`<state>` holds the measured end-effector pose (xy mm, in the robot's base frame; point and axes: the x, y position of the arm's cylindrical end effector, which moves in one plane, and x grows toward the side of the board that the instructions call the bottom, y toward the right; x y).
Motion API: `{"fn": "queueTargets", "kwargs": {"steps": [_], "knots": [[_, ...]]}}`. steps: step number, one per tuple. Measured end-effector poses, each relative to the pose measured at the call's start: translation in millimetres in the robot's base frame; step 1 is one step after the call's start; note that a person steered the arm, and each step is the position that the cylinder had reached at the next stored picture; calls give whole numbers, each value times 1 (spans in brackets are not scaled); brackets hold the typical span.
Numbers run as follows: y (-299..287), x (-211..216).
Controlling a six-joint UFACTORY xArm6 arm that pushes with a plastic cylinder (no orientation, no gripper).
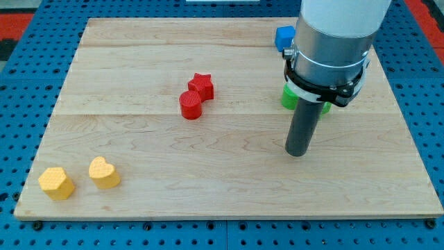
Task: Slightly move your arm to the right
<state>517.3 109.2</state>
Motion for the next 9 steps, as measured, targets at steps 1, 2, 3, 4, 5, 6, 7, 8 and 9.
{"fn": "queueTargets", "kwargs": {"steps": [1,2,3,4,5,6,7,8,9], "knots": [[1,0],[1,0],[1,0],[12,2],[21,2],[24,2],[27,4],[17,5],[4,5]]}}
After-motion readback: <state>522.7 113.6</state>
